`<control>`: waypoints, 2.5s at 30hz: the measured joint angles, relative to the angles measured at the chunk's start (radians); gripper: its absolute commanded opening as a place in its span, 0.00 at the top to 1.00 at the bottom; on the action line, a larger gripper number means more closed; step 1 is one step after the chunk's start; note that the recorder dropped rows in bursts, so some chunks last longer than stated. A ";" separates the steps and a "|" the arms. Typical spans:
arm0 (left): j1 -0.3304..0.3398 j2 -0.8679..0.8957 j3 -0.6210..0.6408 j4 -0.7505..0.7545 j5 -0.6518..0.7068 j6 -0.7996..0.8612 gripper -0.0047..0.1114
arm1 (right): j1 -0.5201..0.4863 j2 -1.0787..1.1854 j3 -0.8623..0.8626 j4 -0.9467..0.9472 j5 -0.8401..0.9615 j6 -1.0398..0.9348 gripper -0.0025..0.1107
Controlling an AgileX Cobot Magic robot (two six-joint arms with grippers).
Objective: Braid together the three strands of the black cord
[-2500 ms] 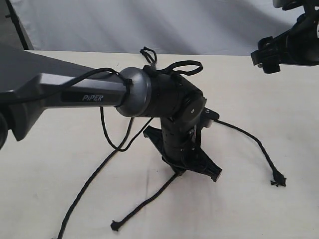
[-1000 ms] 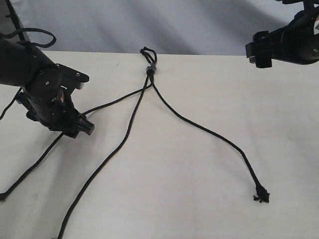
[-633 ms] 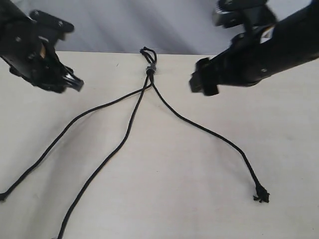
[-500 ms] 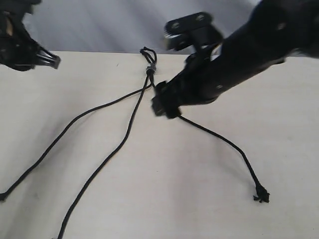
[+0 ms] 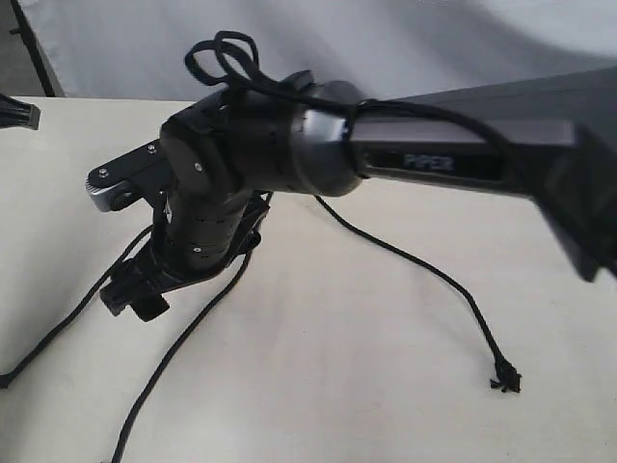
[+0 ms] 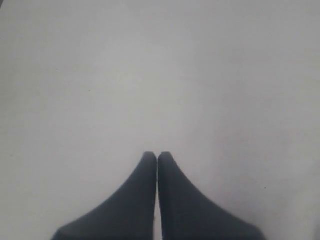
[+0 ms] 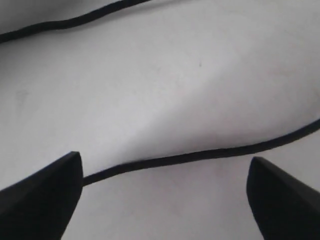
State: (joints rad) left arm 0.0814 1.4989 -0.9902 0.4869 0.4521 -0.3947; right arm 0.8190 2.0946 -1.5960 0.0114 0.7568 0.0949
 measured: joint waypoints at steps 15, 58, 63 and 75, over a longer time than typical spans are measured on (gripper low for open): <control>0.000 0.000 0.000 -0.016 -0.014 0.002 0.95 | 0.002 0.244 -0.228 -0.180 0.194 0.201 0.25; 0.000 0.000 0.000 -0.035 -0.020 0.010 0.95 | -0.299 -0.042 -0.141 -0.395 0.365 -0.142 0.98; 0.000 0.000 0.000 -0.035 -0.020 0.010 0.95 | -0.407 0.037 -0.141 -0.407 0.360 -0.122 0.98; 0.000 0.000 0.000 -0.035 -0.020 0.010 0.95 | -0.459 0.180 -0.102 -0.326 0.351 -0.141 0.98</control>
State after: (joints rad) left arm 0.0814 1.4989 -0.9902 0.4521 0.4318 -0.3842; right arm 0.3596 2.2748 -1.6978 -0.3147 1.1074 -0.0465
